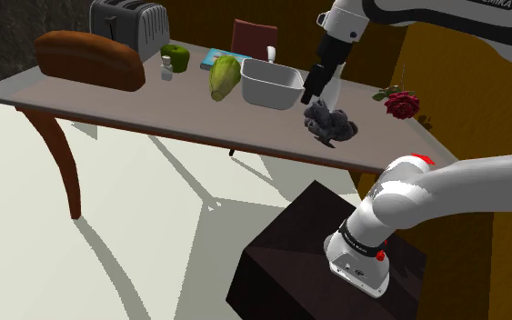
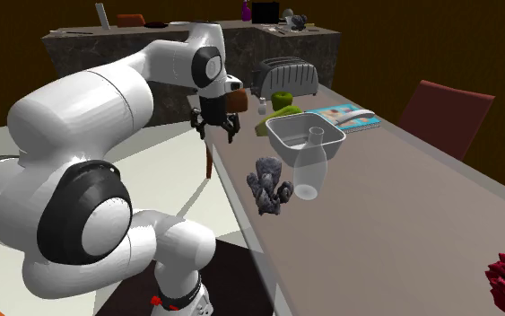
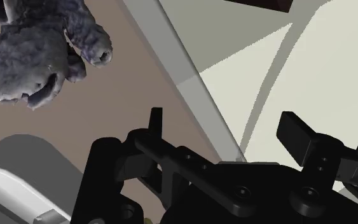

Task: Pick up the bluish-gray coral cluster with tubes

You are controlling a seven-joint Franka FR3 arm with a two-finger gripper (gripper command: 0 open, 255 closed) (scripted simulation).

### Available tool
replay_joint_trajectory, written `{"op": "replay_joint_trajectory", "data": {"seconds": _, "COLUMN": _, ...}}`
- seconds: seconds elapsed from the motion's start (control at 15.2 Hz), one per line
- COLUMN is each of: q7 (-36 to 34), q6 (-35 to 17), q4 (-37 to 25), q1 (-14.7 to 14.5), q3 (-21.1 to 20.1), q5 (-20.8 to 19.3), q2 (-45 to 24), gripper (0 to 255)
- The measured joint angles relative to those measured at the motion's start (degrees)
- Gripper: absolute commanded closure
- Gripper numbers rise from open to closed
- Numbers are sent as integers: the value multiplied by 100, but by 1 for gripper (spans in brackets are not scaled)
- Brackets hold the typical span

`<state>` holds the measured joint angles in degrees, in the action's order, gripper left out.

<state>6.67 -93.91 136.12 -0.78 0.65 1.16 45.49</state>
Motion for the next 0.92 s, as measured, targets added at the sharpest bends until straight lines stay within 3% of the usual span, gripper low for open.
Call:
{"op": "replay_joint_trajectory", "data": {"seconds": 0.2, "q7": 213, "q6": 17, "q4": 92, "q1": 24, "q3": 125, "q5": -128, "q2": 70, "gripper": 0}}
{"op": "replay_joint_trajectory", "data": {"seconds": 0.92, "q7": 2281, "q6": -48, "q4": 547, "q1": 341, "q3": 1412, "q5": -1511, "q2": 303, "gripper": 0}}
